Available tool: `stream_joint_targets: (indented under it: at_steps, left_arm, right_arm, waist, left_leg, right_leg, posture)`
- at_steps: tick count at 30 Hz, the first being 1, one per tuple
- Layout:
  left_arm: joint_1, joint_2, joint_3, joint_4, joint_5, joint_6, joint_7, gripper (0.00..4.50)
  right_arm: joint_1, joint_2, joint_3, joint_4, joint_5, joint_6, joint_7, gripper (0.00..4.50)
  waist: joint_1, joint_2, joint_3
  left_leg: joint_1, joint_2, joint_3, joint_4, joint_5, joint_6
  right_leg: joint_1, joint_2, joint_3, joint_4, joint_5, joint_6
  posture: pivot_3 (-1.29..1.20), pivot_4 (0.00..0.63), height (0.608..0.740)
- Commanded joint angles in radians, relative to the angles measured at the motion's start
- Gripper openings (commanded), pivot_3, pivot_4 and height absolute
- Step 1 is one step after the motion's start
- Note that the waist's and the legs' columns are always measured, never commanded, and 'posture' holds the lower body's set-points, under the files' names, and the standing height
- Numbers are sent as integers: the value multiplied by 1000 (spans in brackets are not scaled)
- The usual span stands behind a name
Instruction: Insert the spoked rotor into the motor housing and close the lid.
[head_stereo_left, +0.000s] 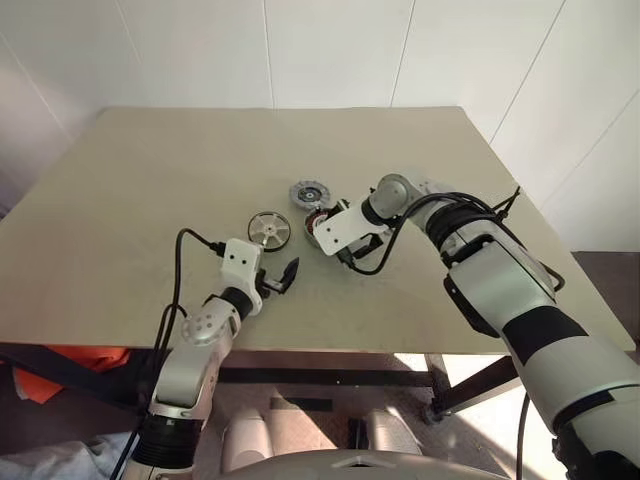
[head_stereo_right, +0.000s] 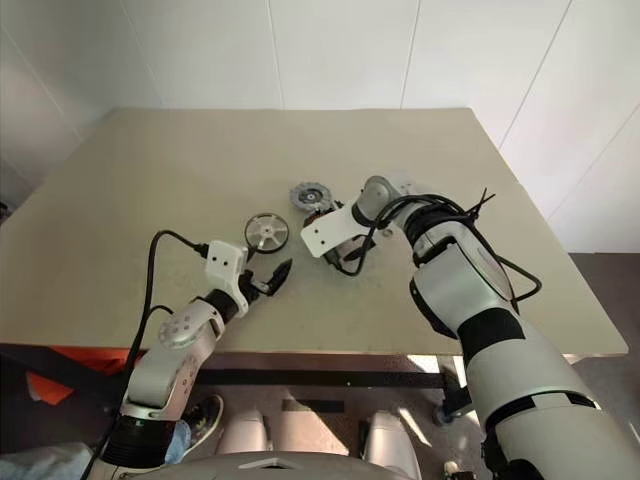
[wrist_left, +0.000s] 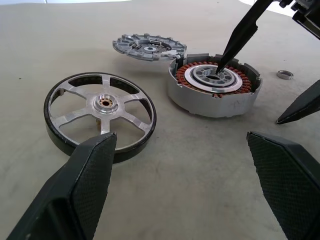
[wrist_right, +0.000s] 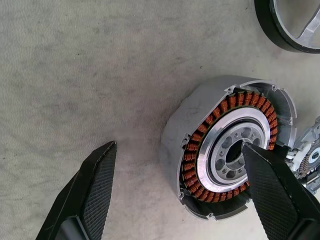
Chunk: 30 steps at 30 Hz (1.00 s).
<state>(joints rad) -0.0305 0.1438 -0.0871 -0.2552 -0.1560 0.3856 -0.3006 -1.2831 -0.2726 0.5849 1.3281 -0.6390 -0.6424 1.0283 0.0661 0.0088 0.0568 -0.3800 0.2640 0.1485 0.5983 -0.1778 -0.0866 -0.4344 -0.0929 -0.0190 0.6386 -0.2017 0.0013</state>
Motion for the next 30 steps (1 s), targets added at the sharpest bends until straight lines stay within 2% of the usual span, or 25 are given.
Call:
stream_joint_targets:
  at_steps: [1, 2, 30]
  left_arm:
    - [-2, -4, -5, -63, -6, 2, 8, 4406]
    - [1, -5, -7, -68, -5, 4, 10, 4406]
    - [40, -18, -48, -103, -4, 32, 25, 4406]
  right_arm:
    - [-37, 2, -6, -3, 1, 7, -26, 3931]
    - [-37, 3, -7, -3, 2, 7, -29, 3645]
    - [-15, 10, -14, 19, -2, 110, -124, 3645]
  waist:
    - [0, 0, 0]
    - [0, 0, 0]
    - [0, 0, 0]
  left_leg:
    - [0, 0, 0, 0, 0, 0]
    - [0, 0, 0, 0, 0, 0]
    - [0, 0, 0, 0, 0, 0]
  right_leg:
    - [0, 0, 0, 0, 0, 0]
    - [0, 0, 0, 0, 0, 0]
    - [0, 0, 0, 0, 0, 0]
  posture:
    - [0, 0, 740]
    - [0, 0, 740]
    - [0, 0, 740]
